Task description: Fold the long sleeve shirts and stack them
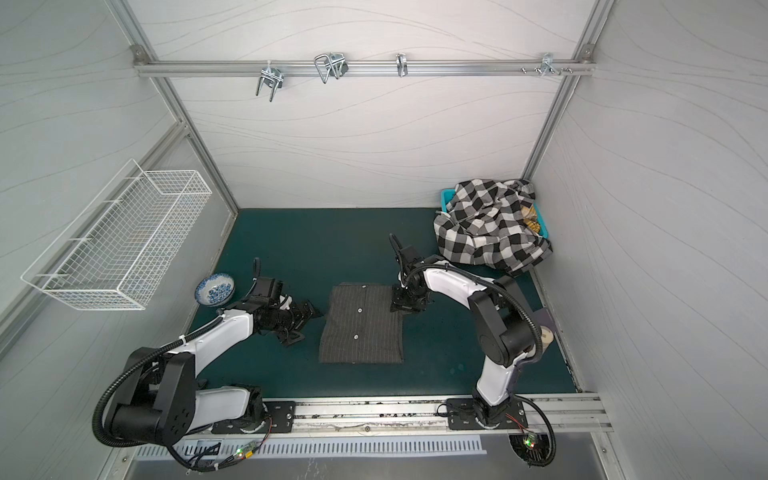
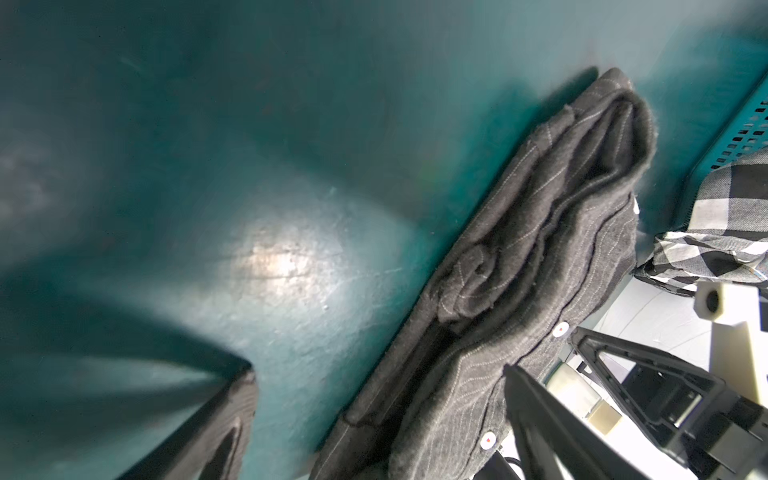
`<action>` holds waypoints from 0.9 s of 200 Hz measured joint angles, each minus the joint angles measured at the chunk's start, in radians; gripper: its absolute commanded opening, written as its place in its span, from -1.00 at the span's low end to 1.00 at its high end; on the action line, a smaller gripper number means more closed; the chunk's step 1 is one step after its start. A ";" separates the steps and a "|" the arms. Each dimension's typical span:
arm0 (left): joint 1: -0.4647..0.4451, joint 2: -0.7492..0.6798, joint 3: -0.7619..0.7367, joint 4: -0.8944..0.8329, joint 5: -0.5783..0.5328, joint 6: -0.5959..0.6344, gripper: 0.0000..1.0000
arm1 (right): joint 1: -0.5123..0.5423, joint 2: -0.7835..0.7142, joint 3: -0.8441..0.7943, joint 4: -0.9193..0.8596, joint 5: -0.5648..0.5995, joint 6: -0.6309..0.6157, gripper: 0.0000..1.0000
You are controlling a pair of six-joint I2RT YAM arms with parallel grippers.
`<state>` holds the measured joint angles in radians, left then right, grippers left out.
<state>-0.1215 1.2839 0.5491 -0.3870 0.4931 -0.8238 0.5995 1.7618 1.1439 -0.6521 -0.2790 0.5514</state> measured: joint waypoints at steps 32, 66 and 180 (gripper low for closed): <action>0.001 0.002 -0.002 0.001 0.000 0.000 0.82 | 0.001 0.024 0.000 0.019 -0.014 0.000 -0.29; 0.002 0.011 -0.002 0.012 0.003 0.000 0.80 | 0.008 0.040 0.000 0.052 -0.041 0.002 -0.32; 0.005 0.016 -0.002 0.012 0.014 -0.002 0.76 | -0.012 0.109 -0.090 0.304 -0.264 0.089 -1.00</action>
<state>-0.1169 1.3003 0.5468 -0.3752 0.5072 -0.8261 0.5873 1.8706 1.0538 -0.3485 -0.5430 0.6399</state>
